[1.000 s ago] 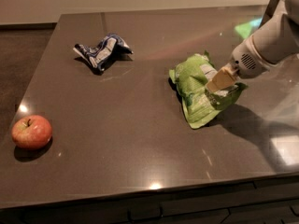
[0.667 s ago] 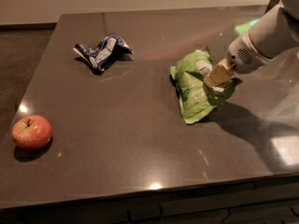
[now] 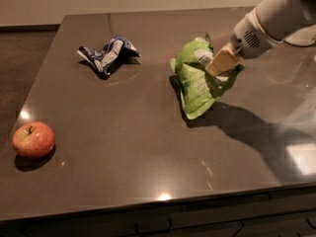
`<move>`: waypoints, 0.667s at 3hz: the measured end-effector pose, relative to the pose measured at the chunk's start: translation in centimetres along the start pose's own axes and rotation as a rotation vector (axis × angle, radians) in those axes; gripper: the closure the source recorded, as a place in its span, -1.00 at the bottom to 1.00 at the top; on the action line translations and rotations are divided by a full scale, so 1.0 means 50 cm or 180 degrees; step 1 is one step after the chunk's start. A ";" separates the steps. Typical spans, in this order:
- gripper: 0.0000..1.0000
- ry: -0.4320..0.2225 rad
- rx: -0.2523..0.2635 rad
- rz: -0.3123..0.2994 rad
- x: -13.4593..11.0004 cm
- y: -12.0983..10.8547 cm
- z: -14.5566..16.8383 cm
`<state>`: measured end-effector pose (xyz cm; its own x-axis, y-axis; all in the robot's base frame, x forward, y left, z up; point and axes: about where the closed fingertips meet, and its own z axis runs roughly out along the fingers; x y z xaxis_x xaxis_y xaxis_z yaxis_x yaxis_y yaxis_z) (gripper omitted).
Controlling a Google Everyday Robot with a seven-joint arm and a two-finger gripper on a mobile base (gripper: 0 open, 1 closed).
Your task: Pick green rice chip bag
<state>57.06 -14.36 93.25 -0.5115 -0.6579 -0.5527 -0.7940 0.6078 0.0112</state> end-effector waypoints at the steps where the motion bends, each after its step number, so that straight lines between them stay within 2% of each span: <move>1: 1.00 -0.0130 -0.0049 -0.0151 -0.043 0.006 -0.027; 2: 1.00 -0.0341 -0.0101 -0.0313 -0.091 0.011 -0.075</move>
Offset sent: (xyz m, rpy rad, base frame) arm 0.0086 0.0218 0.1042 0.1308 -0.1630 0.1572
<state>57.71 -12.69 98.87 -0.3942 -0.6613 -0.6382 -0.8494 0.5274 -0.0219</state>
